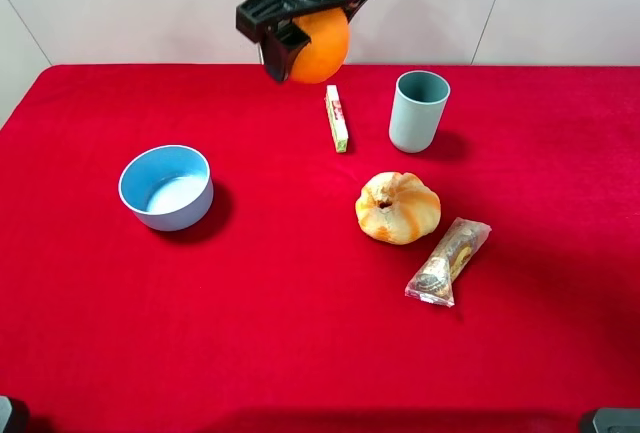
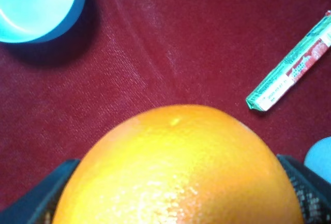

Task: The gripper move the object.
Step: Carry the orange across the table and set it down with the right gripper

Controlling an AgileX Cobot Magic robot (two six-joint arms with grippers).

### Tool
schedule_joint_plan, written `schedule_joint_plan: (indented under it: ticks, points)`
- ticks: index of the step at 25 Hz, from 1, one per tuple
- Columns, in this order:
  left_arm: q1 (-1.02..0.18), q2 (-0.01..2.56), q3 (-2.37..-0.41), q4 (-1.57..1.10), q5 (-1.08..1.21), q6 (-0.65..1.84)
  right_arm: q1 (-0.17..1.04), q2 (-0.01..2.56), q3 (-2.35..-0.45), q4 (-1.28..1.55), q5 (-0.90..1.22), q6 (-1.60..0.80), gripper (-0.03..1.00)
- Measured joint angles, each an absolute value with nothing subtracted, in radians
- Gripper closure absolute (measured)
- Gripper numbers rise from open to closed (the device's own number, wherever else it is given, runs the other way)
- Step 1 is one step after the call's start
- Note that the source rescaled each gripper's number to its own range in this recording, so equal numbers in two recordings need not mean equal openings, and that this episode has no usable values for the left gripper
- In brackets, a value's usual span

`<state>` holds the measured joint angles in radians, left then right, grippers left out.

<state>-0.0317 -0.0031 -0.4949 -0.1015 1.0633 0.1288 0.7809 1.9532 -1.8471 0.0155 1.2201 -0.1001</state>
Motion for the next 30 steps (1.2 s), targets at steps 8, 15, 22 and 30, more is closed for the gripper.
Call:
schedule_joint_plan:
  ticks: [8,15,22,30]
  points:
    - [-0.032,-0.003,-0.495,-0.102,1.063,0.129,0.700,1.909,-1.847,0.008,1.220,-0.094,0.95]
    - [-0.032,-0.003,-0.495,-0.102,1.063,0.129,0.612,1.900,-1.846,0.006,1.220,-0.093,0.95]
    - [-0.032,-0.003,-0.495,-0.102,1.063,0.129,0.519,1.896,-1.831,0.005,1.219,-0.091,0.95]
    - [-0.032,-0.003,-0.495,-0.102,1.063,0.129,0.392,1.880,-1.699,0.005,1.219,-0.102,0.95]
